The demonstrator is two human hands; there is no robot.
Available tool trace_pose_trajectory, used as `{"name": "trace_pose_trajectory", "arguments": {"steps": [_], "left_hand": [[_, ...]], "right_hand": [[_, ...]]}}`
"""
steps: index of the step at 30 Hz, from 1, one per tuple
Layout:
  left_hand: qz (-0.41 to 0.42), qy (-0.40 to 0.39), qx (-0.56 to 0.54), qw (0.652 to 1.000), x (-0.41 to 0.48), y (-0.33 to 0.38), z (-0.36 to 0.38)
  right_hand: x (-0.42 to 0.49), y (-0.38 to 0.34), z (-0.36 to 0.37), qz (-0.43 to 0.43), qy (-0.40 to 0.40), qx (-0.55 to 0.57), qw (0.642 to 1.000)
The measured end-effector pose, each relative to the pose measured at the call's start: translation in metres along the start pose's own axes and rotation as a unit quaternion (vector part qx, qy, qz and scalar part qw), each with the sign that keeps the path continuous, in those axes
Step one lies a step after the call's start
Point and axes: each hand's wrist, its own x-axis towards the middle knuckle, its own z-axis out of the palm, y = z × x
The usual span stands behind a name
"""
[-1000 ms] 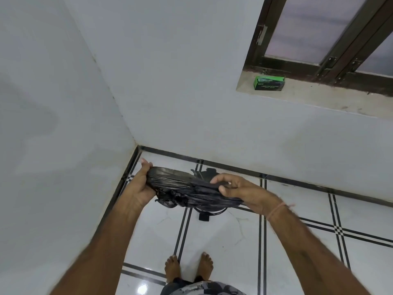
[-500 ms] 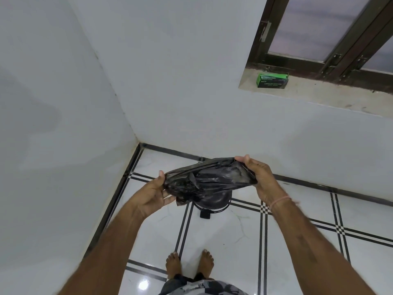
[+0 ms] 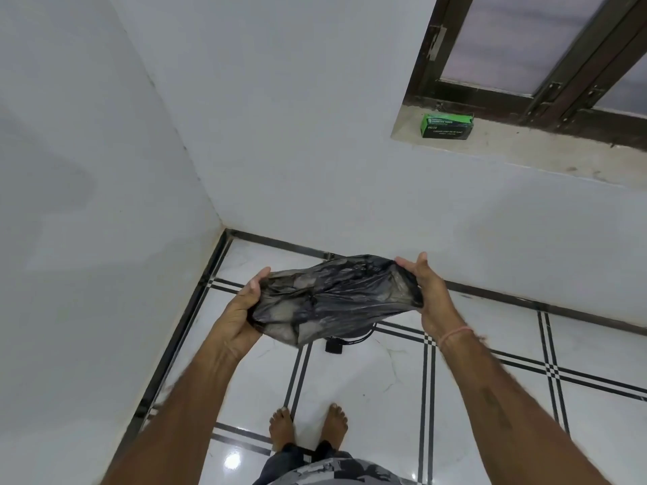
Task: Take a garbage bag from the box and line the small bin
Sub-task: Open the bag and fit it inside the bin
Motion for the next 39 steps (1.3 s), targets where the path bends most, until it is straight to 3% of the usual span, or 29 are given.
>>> {"name": "trace_pose_trajectory", "arguments": {"steps": [5,8,9,10,11,12,13,15,17,19,21,23,25,26,27,28,29,31,36,39], "left_hand": [[-0.006,0.084,0.120,0.989,0.010,0.007,0.034],[0.090,0.100,0.155,0.979,0.021,0.057,0.085],[0.146,0.075,0.164,0.973,0.021,0.078,0.105],[0.200,0.051,0.195,0.959,0.013,0.093,0.123],[0.236,0.044,0.237,0.941,0.011,0.101,0.132],[0.243,0.045,0.275,0.929,0.015,0.097,0.132],[0.213,0.069,0.310,0.924,0.019,0.081,0.119],[0.121,0.112,0.294,0.941,0.021,0.036,0.083],[0.057,0.126,0.241,0.961,0.021,0.018,0.053],[0.039,0.130,0.235,0.962,0.022,0.027,0.046],[0.091,0.125,0.219,0.963,0.021,0.065,0.064],[0.166,0.083,0.239,0.953,0.011,0.105,0.094],[0.262,0.068,0.304,0.913,0.005,0.119,0.107],[0.261,0.070,0.351,0.896,0.007,0.111,0.099],[0.235,0.082,0.380,0.891,0.010,0.096,0.083],[0.182,0.089,0.378,0.903,0.010,0.075,0.064],[0.137,0.093,0.355,0.920,0.014,0.053,0.044],[0.074,0.113,0.288,0.948,0.018,0.036,0.021],[0.057,0.096,0.203,0.973,0.006,0.046,0.022],[0.074,0.091,0.198,0.973,0.016,0.050,0.016]], "right_hand": [[-0.003,-0.008,0.031,0.017,-0.034,-0.100,0.994],[-0.004,-0.059,0.067,-0.098,-0.056,-0.177,0.978],[-0.003,-0.081,0.080,-0.190,-0.043,-0.197,0.961],[-0.006,-0.098,0.091,-0.307,-0.015,-0.234,0.922],[-0.007,-0.108,0.099,-0.413,0.027,-0.303,0.859],[-0.001,-0.102,0.101,-0.443,0.052,-0.392,0.804],[0.003,-0.081,0.097,-0.392,0.049,-0.477,0.785],[0.002,-0.024,0.074,-0.204,-0.001,-0.477,0.855],[0.003,0.000,0.066,-0.091,-0.036,-0.280,0.955],[0.000,-0.015,0.067,-0.017,-0.034,-0.155,0.987],[0.003,-0.060,0.080,-0.027,-0.040,-0.084,0.995],[-0.008,-0.111,0.096,-0.163,-0.007,-0.074,0.984],[-0.019,-0.127,0.100,-0.367,0.064,-0.192,0.908],[-0.022,-0.114,0.099,-0.383,0.077,-0.287,0.874],[-0.018,-0.087,0.095,-0.322,0.054,-0.384,0.864],[-0.019,-0.058,0.088,-0.209,0.007,-0.431,0.878],[-0.016,-0.030,0.079,-0.119,-0.033,-0.429,0.895],[-0.006,-0.003,0.071,-0.042,-0.055,-0.328,0.942],[-0.013,-0.035,0.069,-0.003,-0.106,-0.163,0.981],[-0.006,-0.030,0.067,-0.017,-0.076,-0.231,0.970]]}}
